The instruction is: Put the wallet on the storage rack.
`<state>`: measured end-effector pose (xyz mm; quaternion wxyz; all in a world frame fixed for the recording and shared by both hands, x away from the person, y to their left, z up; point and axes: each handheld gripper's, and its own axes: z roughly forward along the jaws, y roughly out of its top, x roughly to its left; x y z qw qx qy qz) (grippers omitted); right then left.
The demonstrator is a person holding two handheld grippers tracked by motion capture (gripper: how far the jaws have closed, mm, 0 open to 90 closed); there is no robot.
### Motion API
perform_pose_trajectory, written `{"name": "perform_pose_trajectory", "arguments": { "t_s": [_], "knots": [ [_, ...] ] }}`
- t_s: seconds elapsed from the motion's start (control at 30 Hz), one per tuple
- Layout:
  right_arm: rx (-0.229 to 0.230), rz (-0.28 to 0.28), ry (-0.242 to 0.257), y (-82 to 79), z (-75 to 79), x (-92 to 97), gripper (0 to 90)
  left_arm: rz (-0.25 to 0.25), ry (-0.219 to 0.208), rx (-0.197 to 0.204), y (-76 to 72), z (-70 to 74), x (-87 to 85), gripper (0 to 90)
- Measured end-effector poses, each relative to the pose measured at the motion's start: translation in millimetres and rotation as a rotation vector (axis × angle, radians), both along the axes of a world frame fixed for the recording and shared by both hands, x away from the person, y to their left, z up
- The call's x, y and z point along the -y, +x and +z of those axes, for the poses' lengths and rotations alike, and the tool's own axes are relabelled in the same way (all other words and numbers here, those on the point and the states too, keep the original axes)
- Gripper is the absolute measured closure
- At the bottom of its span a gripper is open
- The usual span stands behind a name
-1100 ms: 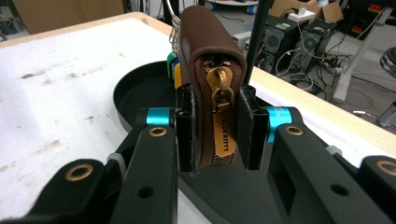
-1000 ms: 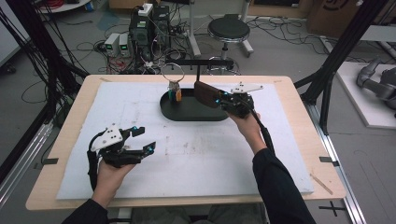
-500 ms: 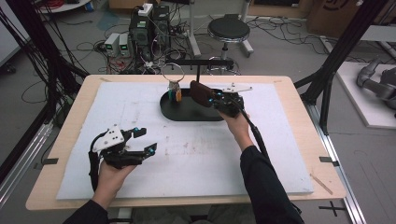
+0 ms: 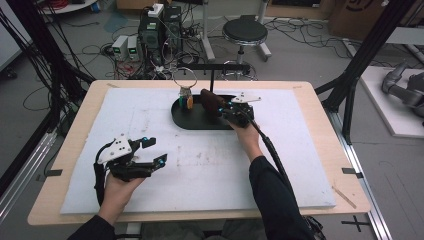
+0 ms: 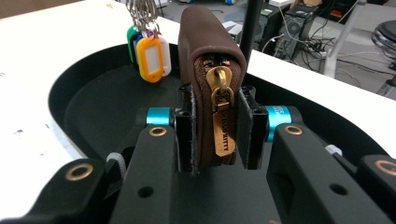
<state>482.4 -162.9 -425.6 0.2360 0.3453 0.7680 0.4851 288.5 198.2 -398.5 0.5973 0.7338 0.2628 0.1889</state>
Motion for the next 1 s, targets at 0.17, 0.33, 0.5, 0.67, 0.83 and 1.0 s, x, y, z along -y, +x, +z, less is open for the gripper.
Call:
{"name": "perform_pose_trajectory", "arguments": {
  "t_s": [0.17, 0.33, 0.5, 0.67, 0.83, 1.0],
  "knots": [
    [-0.020, -0.001, 0.019, 3.6, -6.1, 0.6, 72.5, -0.006, -0.006, -0.001, 0.6, 0.1, -1.0, 28.8],
    [-0.026, -0.005, 0.013, 3.7, -8.8, -0.2, 71.0, -0.009, -0.006, -0.001, 0.3, 0.2, -0.4, 28.8],
    [-0.036, -0.003, 0.013, 3.7, -8.9, 0.7, 68.9, -0.013, -0.008, -0.006, 1.2, 0.0, -0.8, 28.9],
    [-0.040, -0.006, 0.007, 3.6, -8.8, 0.9, 64.5, -0.013, -0.006, -0.005, 0.7, 0.0, -1.0, 28.9],
    [-0.047, -0.025, 0.000, 3.6, -7.2, 2.9, 51.0, -0.009, -0.009, -0.004, 0.2, -0.1, -2.3, 28.9],
    [-0.034, -0.040, -0.015, -0.7, -1.9, 5.1, 42.8, -0.008, -0.007, 0.000, 0.2, 0.8, -2.3, 28.9]
  ]
}}
